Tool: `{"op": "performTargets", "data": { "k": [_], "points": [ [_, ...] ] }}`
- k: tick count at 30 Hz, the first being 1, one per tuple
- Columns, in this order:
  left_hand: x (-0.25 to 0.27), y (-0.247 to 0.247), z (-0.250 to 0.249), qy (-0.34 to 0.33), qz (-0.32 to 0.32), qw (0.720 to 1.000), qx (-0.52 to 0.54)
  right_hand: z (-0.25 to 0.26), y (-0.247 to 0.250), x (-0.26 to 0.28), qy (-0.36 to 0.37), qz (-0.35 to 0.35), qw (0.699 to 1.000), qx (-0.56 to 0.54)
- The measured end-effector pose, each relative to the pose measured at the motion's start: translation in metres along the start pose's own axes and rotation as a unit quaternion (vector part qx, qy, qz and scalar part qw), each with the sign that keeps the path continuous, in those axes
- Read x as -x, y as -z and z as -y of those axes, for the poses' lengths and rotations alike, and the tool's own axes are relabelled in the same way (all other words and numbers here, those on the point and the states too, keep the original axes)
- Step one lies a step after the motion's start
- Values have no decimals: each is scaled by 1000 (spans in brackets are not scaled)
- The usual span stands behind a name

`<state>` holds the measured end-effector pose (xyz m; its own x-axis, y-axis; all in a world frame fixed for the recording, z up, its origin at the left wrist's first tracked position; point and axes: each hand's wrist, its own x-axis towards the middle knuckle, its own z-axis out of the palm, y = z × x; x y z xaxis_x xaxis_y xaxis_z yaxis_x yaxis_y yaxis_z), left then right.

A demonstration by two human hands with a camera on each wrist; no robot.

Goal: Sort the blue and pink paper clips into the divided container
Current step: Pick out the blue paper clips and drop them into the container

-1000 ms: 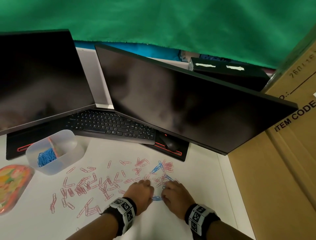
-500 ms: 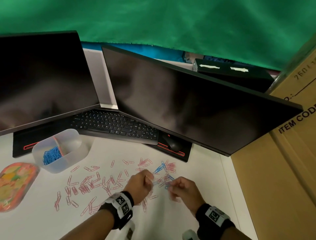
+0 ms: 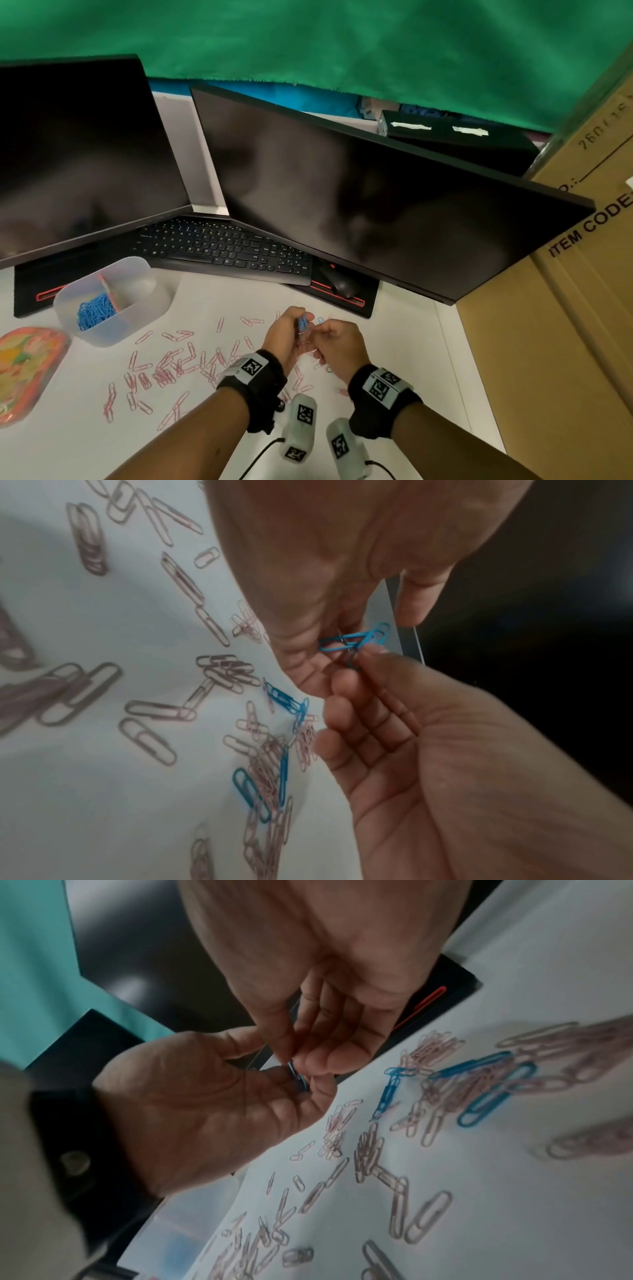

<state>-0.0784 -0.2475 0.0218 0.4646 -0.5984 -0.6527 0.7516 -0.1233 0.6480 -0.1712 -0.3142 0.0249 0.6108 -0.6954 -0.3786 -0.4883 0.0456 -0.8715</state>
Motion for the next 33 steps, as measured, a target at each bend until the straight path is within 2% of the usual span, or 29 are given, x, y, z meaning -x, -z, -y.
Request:
{"op": "performTargets", "data": {
  "k": [3,6,9,11,13,14,16,18,20,24,26,28,30,33],
  "points": [
    [-8,5,0,-1,-38,999,-31,-2,5,-1,37,29,998,41],
    [-15,13,-1,16,-79,995,-59,-13,28,-9,49,-13,996,73],
    [-17,19,-8,37,-96,989,-109,-35,54,-13,76,-49,976,198],
    [-22,19,-12,39,-91,978,-182,-49,62,-10,99,-5,959,264],
    [-27,15,-14,18,-72,946,-316,-62,61,-5,133,69,925,348],
    [-29,13,-14,-4,-67,916,-396,-68,58,-3,154,101,905,384],
    [-33,11,-10,-53,-65,860,-504,-77,51,1,200,129,876,419],
    [-38,11,-5,-73,-66,830,-549,-81,44,2,243,131,854,442],
    [-43,11,-1,-86,-71,798,-593,-81,37,3,260,122,842,456],
    [-51,10,8,-125,-60,695,-705,-79,31,1,255,139,840,459],
    [-54,9,11,-141,-53,657,-739,-80,32,-2,257,138,838,461],
    [-56,7,12,-136,-43,629,-764,-82,32,-4,260,143,830,473],
    [-57,7,10,-121,-40,615,-778,-84,31,-5,263,145,825,479],
    [-58,12,6,-97,-39,628,-771,-81,30,-5,256,154,820,488]
  ]
}}
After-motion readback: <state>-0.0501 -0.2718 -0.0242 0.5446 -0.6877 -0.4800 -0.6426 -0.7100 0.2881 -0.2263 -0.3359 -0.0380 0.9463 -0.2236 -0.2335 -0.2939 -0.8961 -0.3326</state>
